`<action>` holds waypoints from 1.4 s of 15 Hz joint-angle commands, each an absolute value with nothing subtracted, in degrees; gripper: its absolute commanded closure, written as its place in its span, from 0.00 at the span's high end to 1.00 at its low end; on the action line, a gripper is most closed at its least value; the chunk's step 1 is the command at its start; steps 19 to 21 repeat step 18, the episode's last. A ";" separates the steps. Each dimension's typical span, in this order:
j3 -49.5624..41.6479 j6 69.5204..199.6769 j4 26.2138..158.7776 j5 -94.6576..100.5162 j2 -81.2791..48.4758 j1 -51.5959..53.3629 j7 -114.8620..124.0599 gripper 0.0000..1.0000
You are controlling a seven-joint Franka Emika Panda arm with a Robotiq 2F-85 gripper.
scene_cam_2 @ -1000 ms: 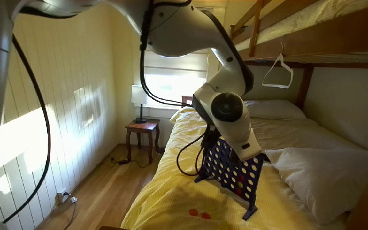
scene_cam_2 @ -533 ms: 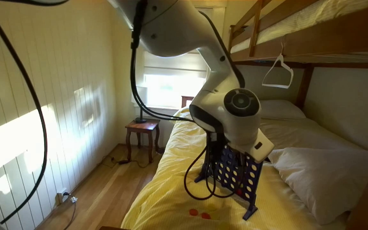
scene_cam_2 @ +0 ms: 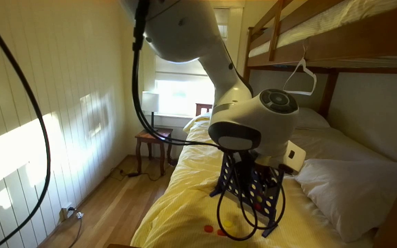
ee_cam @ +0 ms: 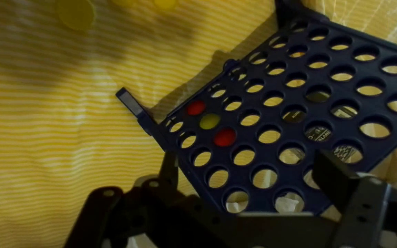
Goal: Pick up the orange circle and put it in the blue object
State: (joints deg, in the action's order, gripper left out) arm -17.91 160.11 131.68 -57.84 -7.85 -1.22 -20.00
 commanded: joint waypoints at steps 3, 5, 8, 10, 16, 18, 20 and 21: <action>-17.62 155.56 133.39 -40.55 -4.73 -2.81 -12.51 1.00; -14.29 154.59 133.31 -35.73 -4.28 -6.15 -10.46 1.00; -12.90 153.43 133.08 -30.47 -4.05 -7.22 -8.40 1.00; -12.09 153.03 133.06 -27.87 -3.91 -7.73 -7.46 1.00; -10.31 155.60 133.24 -24.09 -4.41 -8.68 -9.47 1.00; -9.88 154.84 131.96 -25.31 -5.60 -9.01 -9.19 1.00; -9.88 154.84 131.96 -25.31 -5.60 -9.01 -9.19 1.00; -9.88 154.84 131.96 -25.31 -5.60 -9.01 -9.19 1.00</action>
